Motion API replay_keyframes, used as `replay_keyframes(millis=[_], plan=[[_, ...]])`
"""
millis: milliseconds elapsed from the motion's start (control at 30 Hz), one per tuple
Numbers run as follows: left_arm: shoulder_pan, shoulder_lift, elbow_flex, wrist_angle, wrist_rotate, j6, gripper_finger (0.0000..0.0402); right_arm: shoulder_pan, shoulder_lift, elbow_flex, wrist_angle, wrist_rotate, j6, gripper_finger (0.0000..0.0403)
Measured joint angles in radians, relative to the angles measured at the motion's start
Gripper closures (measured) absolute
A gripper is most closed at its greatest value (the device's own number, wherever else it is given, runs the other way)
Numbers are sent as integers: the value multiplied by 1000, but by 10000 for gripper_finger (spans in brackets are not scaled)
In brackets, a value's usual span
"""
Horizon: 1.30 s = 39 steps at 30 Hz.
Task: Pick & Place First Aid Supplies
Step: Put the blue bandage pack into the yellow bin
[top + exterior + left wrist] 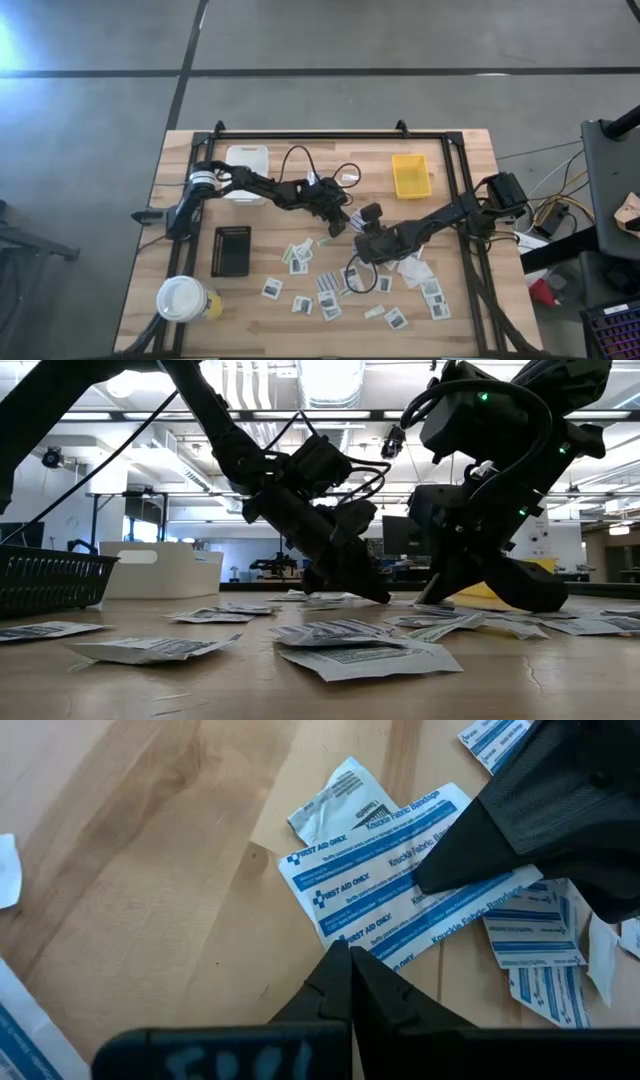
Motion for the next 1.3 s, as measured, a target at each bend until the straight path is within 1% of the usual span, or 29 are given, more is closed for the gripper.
replay_keyframes(millis=[167, 333, 667, 867, 1100, 1200, 1300], plan=[[-2, -19, -2, -11, 2, 7, 400, 3, -1, 0, 0, -2, 17, 394], [-2, -32, -3, -10, 1, 12, 388, 14, -5, 0, -2, -2, 22, 394], [-1, -42, -3, 3, -19, 65, 333, 23, -58, 0, -31, 5, 59, 394], [3, -72, -2, -2, 1, 91, 322, 29, -127, 0, -120, 7, 116, 394], [4, -131, -1, -89, 1, 118, 321, 29, -243, 0, -237, 8, 196, 394], [4, -145, -1, -119, 1, 130, 321, 29, -296, 0, -254, 9, 214, 394], [4, -154, -1, -146, 1, 138, 321, 29, -351, 0, -294, 35, 234, 394]])
